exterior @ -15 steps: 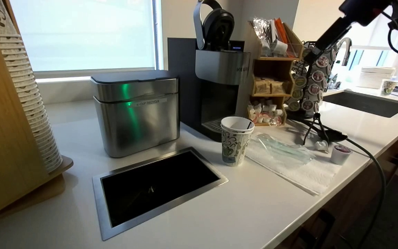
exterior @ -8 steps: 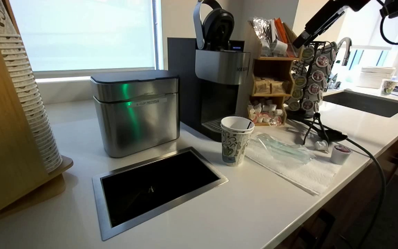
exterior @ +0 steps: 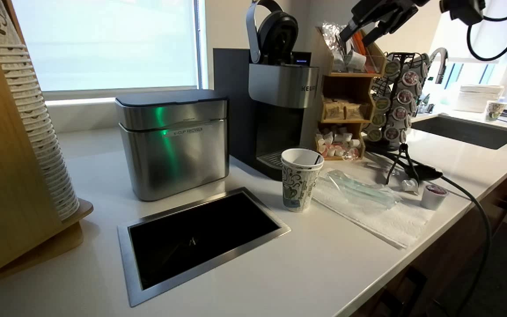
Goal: Remove the coffee pod from the coffee maker and place it on the table
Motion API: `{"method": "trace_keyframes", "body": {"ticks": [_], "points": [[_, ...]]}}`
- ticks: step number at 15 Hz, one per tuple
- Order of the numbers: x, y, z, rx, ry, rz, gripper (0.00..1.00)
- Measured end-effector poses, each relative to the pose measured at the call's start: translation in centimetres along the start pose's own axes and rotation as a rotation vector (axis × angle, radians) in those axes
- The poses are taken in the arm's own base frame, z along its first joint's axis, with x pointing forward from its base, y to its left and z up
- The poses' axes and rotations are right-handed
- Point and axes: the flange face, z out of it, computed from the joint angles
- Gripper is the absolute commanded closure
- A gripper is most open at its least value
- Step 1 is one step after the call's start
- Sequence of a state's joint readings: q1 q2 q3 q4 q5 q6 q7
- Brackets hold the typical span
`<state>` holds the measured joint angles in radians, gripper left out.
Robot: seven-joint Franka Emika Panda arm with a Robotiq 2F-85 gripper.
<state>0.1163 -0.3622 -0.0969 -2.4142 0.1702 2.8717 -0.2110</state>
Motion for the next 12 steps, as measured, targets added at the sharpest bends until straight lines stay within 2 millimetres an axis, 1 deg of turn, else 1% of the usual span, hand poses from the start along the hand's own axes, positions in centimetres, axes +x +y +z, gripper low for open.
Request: {"method": "trace_keyframes", "body": {"ticks": [2, 5, 9, 12], "points": [[0.7, -0.5, 1.0, -0.012, 0.021, 0.033, 0.00], [1.2, -0.4, 2.0, -0.023, 0.021, 0.050, 0.00], [1.5, -0.5, 2.0, -0.017, 0.031, 0.058, 0.00], [1.9, -1.8, 2.0, 0.001, 0.072, 0.058, 0.00]]}}
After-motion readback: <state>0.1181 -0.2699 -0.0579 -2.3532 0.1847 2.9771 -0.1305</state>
